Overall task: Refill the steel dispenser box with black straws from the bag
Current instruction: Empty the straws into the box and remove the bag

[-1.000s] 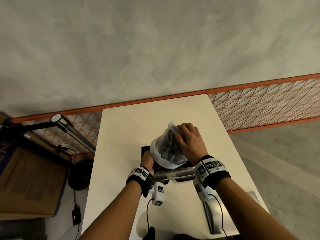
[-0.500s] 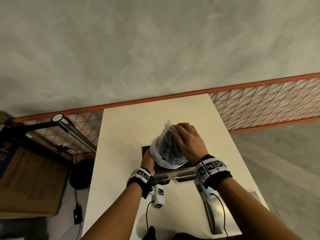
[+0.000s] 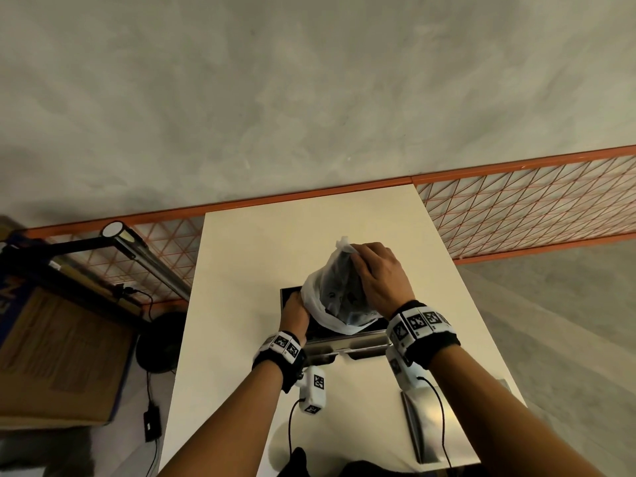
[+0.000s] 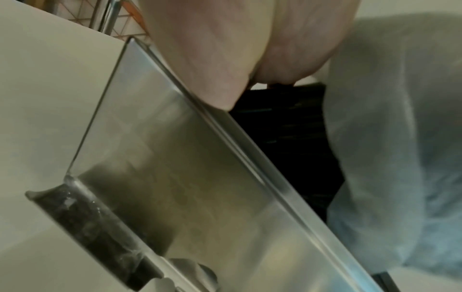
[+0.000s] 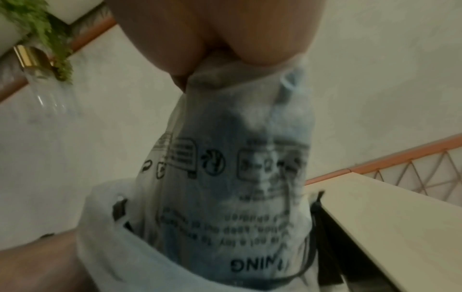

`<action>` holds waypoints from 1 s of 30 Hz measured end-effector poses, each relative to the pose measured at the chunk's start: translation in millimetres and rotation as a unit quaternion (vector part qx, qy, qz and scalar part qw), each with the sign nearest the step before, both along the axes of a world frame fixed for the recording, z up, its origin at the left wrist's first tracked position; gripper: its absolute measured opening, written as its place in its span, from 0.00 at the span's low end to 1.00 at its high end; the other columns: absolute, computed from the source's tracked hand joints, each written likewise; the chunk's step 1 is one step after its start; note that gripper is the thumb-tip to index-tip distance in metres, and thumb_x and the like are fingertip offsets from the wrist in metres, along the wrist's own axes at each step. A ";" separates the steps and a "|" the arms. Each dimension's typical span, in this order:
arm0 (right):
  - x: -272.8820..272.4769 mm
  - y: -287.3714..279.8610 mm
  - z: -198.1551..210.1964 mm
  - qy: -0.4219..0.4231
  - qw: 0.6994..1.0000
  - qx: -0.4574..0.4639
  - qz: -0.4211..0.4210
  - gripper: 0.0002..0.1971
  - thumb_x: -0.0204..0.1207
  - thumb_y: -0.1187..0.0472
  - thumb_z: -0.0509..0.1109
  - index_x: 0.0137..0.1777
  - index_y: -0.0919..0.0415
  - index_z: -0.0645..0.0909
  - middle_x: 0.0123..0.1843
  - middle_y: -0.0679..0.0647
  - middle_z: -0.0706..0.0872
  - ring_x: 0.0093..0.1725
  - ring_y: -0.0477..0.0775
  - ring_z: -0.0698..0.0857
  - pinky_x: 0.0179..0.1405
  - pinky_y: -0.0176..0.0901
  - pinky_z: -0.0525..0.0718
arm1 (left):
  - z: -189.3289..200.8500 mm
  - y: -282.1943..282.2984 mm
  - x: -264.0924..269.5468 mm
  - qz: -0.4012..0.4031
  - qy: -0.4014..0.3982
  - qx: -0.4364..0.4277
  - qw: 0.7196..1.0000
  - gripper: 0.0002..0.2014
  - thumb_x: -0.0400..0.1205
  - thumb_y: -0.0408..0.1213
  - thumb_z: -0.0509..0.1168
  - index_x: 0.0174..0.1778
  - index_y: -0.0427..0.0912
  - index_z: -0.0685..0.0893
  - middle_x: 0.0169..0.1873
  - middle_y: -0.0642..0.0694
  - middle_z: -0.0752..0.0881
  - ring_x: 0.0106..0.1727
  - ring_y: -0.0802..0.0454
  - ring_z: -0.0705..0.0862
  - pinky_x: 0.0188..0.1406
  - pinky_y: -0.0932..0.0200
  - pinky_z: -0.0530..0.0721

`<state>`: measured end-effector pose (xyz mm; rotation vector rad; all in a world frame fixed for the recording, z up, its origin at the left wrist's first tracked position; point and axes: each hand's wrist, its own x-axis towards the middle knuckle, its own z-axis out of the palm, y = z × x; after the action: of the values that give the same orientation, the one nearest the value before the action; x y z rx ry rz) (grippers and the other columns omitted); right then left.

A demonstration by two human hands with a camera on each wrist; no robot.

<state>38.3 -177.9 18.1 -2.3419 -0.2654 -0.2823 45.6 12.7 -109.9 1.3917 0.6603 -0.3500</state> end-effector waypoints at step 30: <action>-30.7 -37.7 -27.8 0.134 0.989 0.049 -0.036 0.38 0.76 0.37 0.70 0.83 0.41 0.59 0.77 0.54 0.70 0.71 0.57 0.75 0.62 0.46 0.75 | 31.7 8.8 -41.1 -0.329 -0.286 0.366 0.822 0.27 0.90 0.51 0.61 0.86 0.50 0.68 0.80 0.52 0.69 0.77 0.52 0.74 0.78 0.50 0.76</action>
<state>7.7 -215.6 -9.7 -2.2630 -0.0342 -0.0118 4.4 21.5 -78.2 2.3333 -0.2689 -0.1855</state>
